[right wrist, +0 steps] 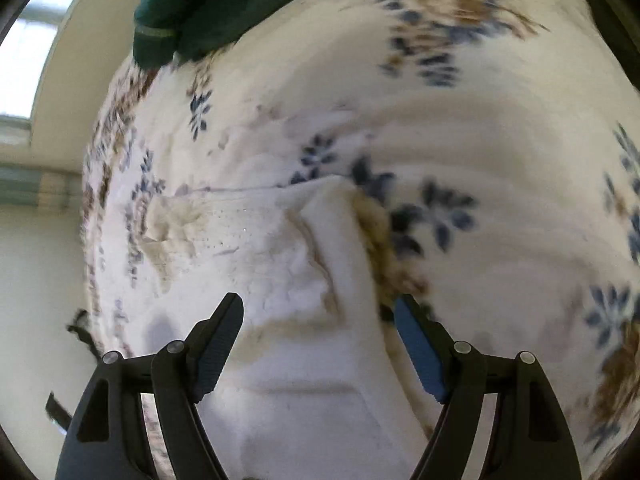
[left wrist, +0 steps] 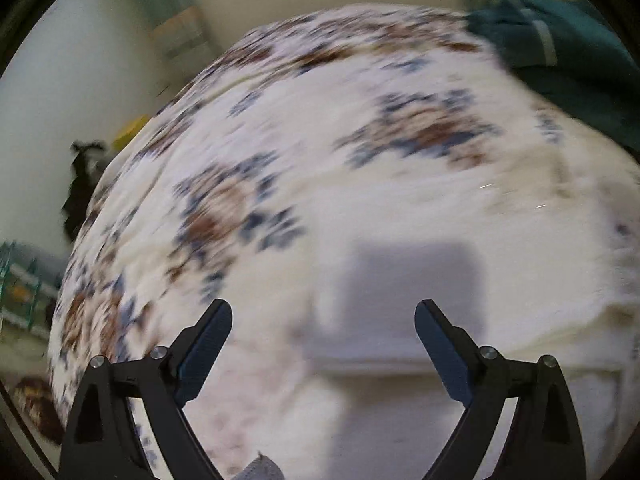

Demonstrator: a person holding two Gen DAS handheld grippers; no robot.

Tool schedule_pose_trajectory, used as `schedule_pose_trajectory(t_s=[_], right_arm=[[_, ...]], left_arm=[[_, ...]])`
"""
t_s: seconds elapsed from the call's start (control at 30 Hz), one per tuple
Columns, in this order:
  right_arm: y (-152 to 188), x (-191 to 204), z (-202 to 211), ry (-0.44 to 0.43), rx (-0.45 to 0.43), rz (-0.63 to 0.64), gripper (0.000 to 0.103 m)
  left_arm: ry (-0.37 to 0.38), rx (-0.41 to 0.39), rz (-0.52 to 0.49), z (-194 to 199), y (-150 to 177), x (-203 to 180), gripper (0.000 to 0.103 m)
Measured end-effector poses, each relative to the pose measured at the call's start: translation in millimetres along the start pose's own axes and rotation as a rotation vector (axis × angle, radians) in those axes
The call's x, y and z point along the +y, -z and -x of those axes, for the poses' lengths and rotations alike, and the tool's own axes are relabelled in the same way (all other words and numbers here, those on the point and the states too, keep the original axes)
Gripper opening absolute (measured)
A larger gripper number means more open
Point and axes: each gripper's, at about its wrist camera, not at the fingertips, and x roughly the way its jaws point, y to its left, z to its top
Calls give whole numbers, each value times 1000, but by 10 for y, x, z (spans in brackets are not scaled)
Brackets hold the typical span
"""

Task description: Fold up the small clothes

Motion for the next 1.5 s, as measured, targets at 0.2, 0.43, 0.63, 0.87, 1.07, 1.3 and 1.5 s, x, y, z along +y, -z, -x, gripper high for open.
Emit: schedule_pose_trajectory(t_s=[0.2, 0.43, 0.63, 0.87, 1.07, 1.3, 1.5], right_arm=[[-26, 364, -712, 137, 115, 140, 9], [168, 266, -190, 215, -39, 125, 8], [114, 98, -518, 256, 75, 85, 10], [179, -185, -21, 156, 68, -32, 46], [840, -613, 831, 86, 71, -129, 48], [1151, -1190, 1305, -13, 141, -178, 56], [185, -1218, 766, -103, 159, -52, 56]], left_arm=[[-52, 33, 165, -210, 69, 592, 93], [23, 28, 253, -554, -307, 792, 93], [101, 88, 121, -1104, -644, 317, 93], [118, 103, 110, -1064, -680, 318, 93], [258, -1, 74, 51, -309, 506, 99], [226, 71, 16, 663, 578, 404, 103], [71, 201, 92, 834, 1466, 90, 103]])
